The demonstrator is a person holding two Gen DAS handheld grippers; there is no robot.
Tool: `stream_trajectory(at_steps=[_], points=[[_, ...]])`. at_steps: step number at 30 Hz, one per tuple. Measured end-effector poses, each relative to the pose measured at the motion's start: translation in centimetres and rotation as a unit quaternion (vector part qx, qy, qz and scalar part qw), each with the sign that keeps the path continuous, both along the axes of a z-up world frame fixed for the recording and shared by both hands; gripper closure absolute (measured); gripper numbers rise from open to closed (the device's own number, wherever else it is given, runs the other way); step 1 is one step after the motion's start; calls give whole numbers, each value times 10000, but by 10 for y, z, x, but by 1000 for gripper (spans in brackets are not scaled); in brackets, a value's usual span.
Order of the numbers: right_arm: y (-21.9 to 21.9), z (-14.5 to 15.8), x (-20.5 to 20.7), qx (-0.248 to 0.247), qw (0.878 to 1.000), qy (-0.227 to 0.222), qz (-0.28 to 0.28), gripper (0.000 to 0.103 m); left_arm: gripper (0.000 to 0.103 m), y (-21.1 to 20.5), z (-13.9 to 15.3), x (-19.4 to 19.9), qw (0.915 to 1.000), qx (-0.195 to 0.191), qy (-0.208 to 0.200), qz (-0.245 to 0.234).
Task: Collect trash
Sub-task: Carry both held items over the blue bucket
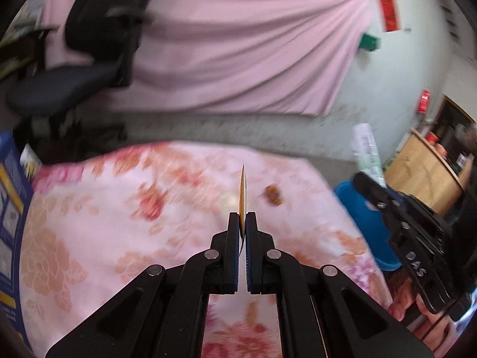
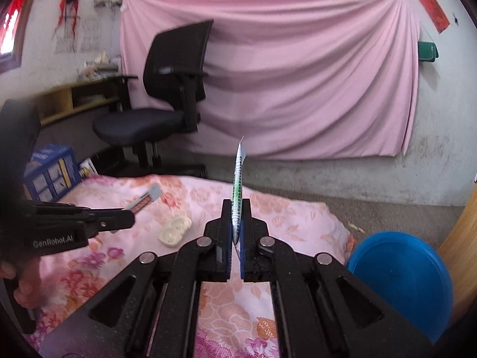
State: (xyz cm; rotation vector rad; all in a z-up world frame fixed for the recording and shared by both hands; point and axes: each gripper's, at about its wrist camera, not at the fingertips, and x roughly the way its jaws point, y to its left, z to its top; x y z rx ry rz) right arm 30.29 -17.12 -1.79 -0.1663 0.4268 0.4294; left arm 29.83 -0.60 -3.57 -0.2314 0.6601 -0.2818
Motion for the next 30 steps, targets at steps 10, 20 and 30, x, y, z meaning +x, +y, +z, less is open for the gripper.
stream_trajectory(at_steps=[10,20,30], points=[[-40,25,-34,645,9923,-1035,-216,76,101,-52,39,-45,9828,777,-1662,-206],[-111,37,-43,883,9816,-1404,-950,76,101,-142,83,-31,9668,1137,-2156,-763],[-210,34,-40,1300,9667,-1110,-1905,75,101,-234,78,-7,9634,1078,-2035,-1371]])
